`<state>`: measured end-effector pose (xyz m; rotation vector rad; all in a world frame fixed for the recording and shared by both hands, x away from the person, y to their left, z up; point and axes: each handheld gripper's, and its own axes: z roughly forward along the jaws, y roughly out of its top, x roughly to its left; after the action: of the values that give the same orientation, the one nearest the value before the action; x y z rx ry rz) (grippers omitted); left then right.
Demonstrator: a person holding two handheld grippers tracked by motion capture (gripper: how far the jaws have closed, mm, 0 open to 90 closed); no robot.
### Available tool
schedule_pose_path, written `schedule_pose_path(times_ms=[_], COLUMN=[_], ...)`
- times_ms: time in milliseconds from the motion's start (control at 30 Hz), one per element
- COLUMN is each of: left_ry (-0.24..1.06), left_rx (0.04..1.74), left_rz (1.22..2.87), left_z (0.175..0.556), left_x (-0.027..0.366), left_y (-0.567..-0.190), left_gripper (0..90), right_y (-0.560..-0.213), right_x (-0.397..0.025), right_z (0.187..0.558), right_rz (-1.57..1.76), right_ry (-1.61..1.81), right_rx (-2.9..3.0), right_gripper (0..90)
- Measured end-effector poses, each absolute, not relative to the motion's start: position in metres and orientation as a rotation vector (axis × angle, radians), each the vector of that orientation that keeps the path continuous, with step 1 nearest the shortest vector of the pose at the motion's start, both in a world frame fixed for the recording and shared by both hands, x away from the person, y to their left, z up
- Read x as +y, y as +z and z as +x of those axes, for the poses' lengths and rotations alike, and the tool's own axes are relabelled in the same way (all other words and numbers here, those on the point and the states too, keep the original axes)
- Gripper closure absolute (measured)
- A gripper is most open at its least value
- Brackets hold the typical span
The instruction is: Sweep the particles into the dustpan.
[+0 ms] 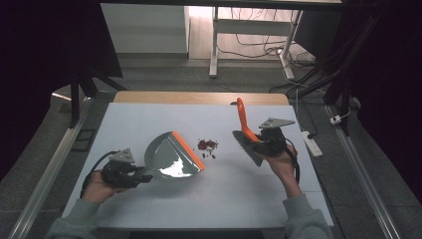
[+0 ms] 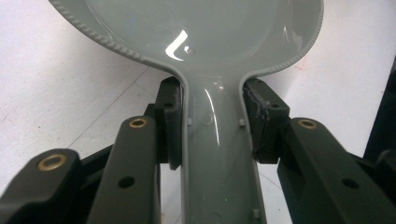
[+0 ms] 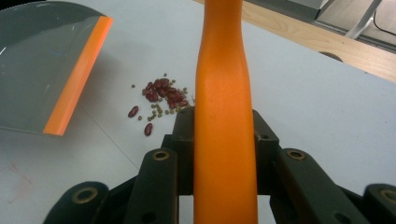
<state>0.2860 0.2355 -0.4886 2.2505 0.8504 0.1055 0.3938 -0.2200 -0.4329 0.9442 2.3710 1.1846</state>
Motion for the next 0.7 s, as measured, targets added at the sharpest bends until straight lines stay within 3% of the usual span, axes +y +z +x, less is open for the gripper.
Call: schedule_pose_path(times_ms=[700], left_ry=[0.046], left_rx=[0.886], left_rz=[2.31], left_z=[0.294], left_x=[0.23], left_y=[-0.499], left_gripper=[61.3], right_y=[-0.449], right_x=[-0.195], right_z=[0.407], right_rz=[0.93], right_ry=[1.128], right_rx=[2.404], right_gripper=[70.3])
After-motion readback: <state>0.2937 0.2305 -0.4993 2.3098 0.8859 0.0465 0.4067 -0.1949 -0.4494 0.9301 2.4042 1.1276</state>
